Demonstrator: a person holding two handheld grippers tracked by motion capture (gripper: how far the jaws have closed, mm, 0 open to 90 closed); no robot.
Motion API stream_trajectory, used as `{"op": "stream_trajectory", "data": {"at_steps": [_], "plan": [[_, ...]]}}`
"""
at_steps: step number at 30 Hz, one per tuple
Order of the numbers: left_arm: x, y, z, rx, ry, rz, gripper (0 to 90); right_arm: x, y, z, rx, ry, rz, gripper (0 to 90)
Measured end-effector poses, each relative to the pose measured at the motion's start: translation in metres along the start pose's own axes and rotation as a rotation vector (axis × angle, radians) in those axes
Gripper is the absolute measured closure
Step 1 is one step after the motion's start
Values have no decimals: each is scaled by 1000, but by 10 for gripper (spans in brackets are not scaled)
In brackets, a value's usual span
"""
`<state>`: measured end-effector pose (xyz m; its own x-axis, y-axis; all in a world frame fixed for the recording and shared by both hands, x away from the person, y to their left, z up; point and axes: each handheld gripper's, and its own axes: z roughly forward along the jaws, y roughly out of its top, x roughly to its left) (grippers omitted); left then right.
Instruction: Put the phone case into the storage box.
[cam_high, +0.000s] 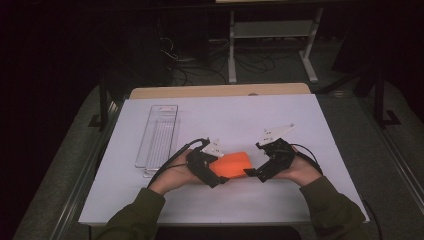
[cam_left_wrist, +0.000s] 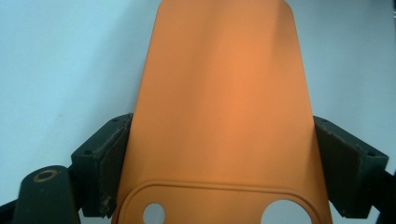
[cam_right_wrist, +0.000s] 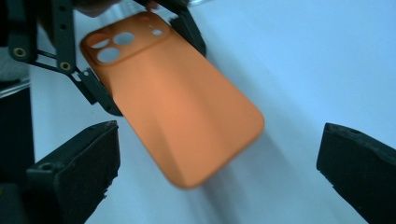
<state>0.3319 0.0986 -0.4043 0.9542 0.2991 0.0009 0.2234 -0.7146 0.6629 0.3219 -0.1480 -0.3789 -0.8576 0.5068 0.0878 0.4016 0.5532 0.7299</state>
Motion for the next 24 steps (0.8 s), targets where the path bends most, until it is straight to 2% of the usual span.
{"op": "stream_trajectory", "data": {"at_steps": [5, 7, 9, 11, 15, 18, 24], "plan": [[3, 1, -2, 2, 49, -57, 146, 1, -11, -4, 20, -65, 42, 0], [4, 1, -2, -10, 75, -83, 146, 1, -15, -5, 8, -78, 51, 0], [6, 2, -3, 1, 100, -89, 145, 2, -18, -5, -4, -91, 50, 0], [8, 1, -4, 5, 116, -98, 145, 4, -21, -7, -21, -95, 82, 0], [10, 1, -5, 12, 139, -119, 145, 7, -26, -10, -64, -148, 114, 0], [10, 1, -5, 15, 157, -151, 146, 8, -34, -11, -88, -188, 150, 0], [13, 0, -6, 3, 165, -191, 146, 10, -51, -7, -118, -257, 196, 0]]}}
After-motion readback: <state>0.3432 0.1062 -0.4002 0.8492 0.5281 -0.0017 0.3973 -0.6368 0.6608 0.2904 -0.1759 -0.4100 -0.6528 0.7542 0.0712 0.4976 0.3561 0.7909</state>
